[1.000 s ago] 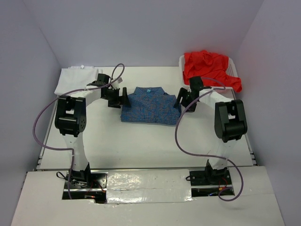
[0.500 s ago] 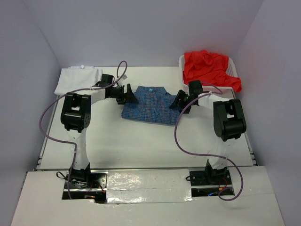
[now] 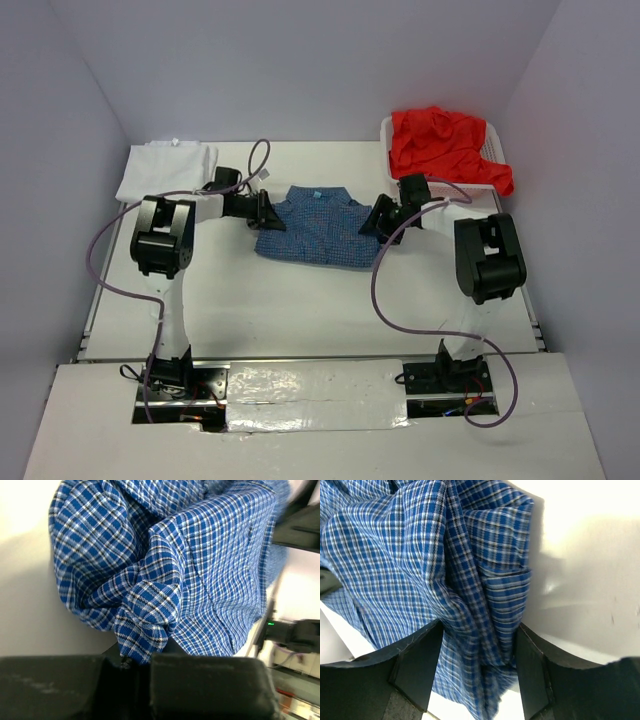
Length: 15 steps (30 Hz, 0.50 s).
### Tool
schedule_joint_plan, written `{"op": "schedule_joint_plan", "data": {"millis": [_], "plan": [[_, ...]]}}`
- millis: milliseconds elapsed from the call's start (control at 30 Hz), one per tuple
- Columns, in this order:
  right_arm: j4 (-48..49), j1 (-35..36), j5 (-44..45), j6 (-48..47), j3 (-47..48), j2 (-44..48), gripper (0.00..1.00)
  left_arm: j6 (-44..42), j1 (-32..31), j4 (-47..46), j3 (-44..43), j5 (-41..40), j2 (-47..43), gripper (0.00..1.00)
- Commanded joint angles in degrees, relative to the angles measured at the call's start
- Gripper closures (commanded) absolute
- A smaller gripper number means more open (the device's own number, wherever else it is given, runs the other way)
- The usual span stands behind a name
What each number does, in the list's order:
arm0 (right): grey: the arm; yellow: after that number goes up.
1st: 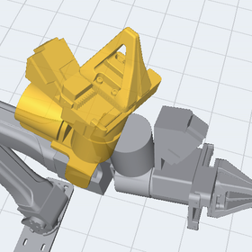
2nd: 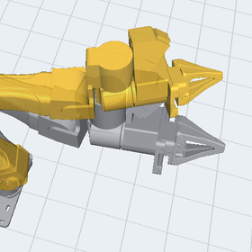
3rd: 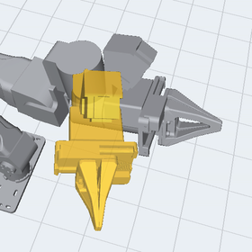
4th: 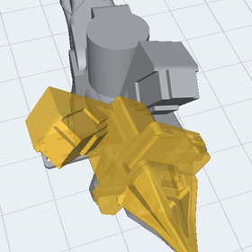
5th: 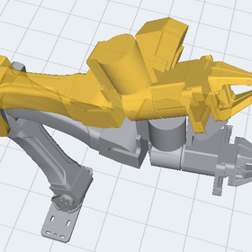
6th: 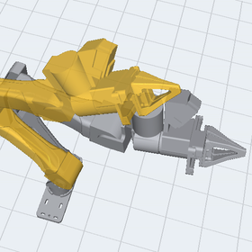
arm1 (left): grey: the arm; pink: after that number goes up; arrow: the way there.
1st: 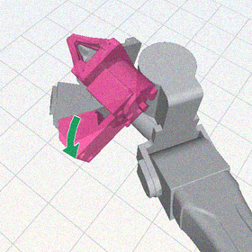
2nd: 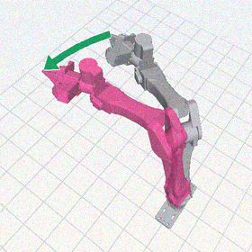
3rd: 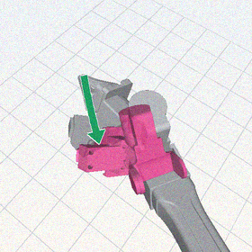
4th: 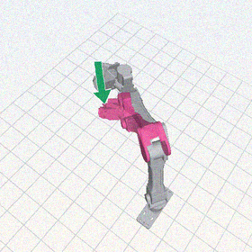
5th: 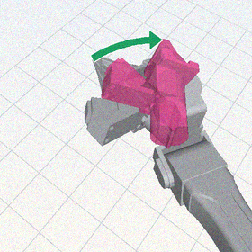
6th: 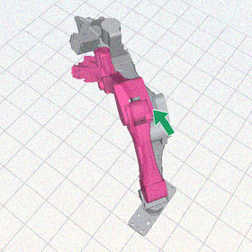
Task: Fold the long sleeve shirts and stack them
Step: Neatly place the folded shirt to the corner
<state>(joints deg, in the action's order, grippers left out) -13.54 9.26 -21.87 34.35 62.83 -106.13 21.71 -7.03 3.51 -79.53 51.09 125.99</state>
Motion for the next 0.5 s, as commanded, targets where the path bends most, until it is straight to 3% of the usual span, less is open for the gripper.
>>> {"op": "schedule_joint_plan", "data": {"millis": [0, 167, 467], "plan": [[-3.4, 0.9, 0.7, -2.8, 0.1, 5.7, 0.35, -11.8, 0.6, 13.3, -3.6, -8.0, -6.2, 1.00], [-9.0, 0.9, 3.5, -6.8, 2.3, 11.5, 0.34, -19.6, 0.8, 22.4, -9.1, -22.1, -8.8, 1.00], [-13.9, 0.9, 6.3, -9.9, 2.4, 17.2, 0.34, -32.5, 0.8, 34.3, -26.0, -38.9, -6.8, 1.00]]}}
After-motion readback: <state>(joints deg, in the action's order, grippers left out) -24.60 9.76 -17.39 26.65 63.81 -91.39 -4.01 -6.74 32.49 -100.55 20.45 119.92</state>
